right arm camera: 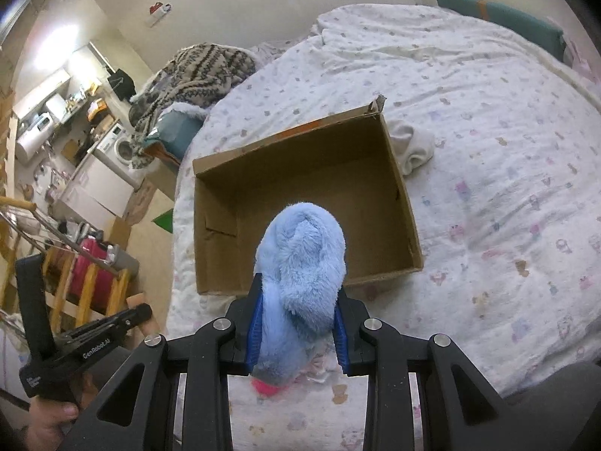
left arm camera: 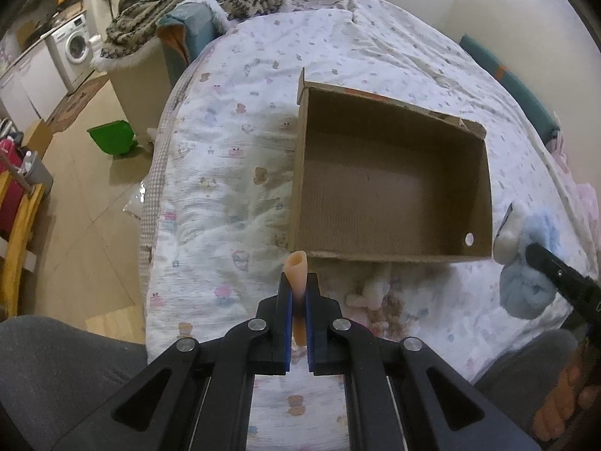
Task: Organize soft objects
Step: 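Carry the peach cylinder and blue sock bundle over the box with both tools, then open both tools to drop the cylinder and sock bundle into the box, then grasp the white lace scrunchie with the left tool while the right grasps beige scrunchies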
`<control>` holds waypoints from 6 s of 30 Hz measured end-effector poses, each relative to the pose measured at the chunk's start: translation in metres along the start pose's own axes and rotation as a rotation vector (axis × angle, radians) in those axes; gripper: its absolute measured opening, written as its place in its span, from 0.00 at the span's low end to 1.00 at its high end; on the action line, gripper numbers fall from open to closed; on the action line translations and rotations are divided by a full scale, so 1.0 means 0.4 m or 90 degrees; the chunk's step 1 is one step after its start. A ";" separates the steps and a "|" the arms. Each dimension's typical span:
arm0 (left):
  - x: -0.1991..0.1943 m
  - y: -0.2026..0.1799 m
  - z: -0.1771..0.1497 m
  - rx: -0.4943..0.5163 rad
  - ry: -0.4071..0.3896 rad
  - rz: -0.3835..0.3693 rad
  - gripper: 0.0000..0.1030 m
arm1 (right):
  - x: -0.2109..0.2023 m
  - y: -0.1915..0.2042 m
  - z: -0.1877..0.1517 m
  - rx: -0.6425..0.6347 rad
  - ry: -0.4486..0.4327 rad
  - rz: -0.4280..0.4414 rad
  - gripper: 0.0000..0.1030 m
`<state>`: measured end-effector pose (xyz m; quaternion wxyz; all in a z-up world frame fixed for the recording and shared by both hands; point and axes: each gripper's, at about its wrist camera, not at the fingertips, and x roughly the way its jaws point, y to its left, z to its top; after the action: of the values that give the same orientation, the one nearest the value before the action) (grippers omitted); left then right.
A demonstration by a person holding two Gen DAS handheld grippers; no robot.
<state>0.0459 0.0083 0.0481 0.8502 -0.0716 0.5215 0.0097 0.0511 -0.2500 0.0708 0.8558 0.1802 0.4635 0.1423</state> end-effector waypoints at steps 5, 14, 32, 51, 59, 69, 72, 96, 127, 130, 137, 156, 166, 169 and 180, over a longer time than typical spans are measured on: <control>-0.022 -0.030 0.016 0.016 -0.017 0.018 0.05 | -0.006 -0.016 0.011 0.001 -0.015 0.012 0.32; 0.040 -0.073 0.056 0.047 -0.007 0.017 0.05 | 0.020 -0.058 0.026 0.012 -0.017 -0.004 0.32; 0.234 -0.154 0.186 0.089 -0.022 -0.004 0.05 | 0.256 -0.094 0.125 0.010 0.013 -0.047 0.32; 0.325 -0.157 0.149 0.093 -0.014 -0.004 0.06 | 0.383 -0.095 0.064 -0.021 0.102 -0.108 0.32; 0.333 -0.152 0.146 0.086 -0.008 0.007 0.06 | 0.387 -0.094 0.064 -0.018 0.103 -0.112 0.34; 0.327 -0.150 0.145 0.083 -0.009 0.009 0.09 | 0.390 -0.079 0.067 -0.035 0.101 -0.109 0.42; 0.327 -0.149 0.145 0.083 -0.009 0.010 0.10 | 0.389 -0.077 0.069 -0.037 0.098 -0.103 0.42; 0.193 -0.155 0.104 0.131 -0.088 -0.001 0.64 | 0.304 -0.061 0.073 -0.010 0.051 -0.092 0.73; 0.004 -0.025 -0.052 0.030 -0.064 0.009 0.64 | 0.116 -0.005 -0.084 -0.056 0.037 -0.054 0.76; 0.002 -0.021 -0.051 0.030 -0.063 0.008 0.64 | 0.123 -0.020 -0.093 -0.037 0.056 -0.042 0.76; 0.067 0.022 -0.054 0.018 0.002 0.003 0.64 | 0.169 -0.051 -0.104 0.018 0.105 -0.047 0.76; 0.326 0.000 -0.113 0.009 0.193 -0.059 0.55 | 0.273 -0.099 -0.157 0.058 0.181 -0.053 0.76; 0.390 -0.002 -0.136 0.009 0.243 -0.040 0.41 | 0.315 -0.101 -0.150 0.053 0.202 -0.052 0.76; 0.374 -0.011 -0.144 0.031 0.236 -0.031 0.19 | 0.325 -0.108 -0.147 0.067 0.209 -0.053 0.76; 0.187 0.064 -0.132 -0.010 0.155 -0.090 0.14 | 0.331 -0.143 -0.170 0.118 0.254 -0.015 0.76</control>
<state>0.0309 0.0223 -0.0447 0.7784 -0.1153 0.6146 -0.0554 0.0681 -0.2347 -0.0869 0.7286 0.2211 0.6368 0.1215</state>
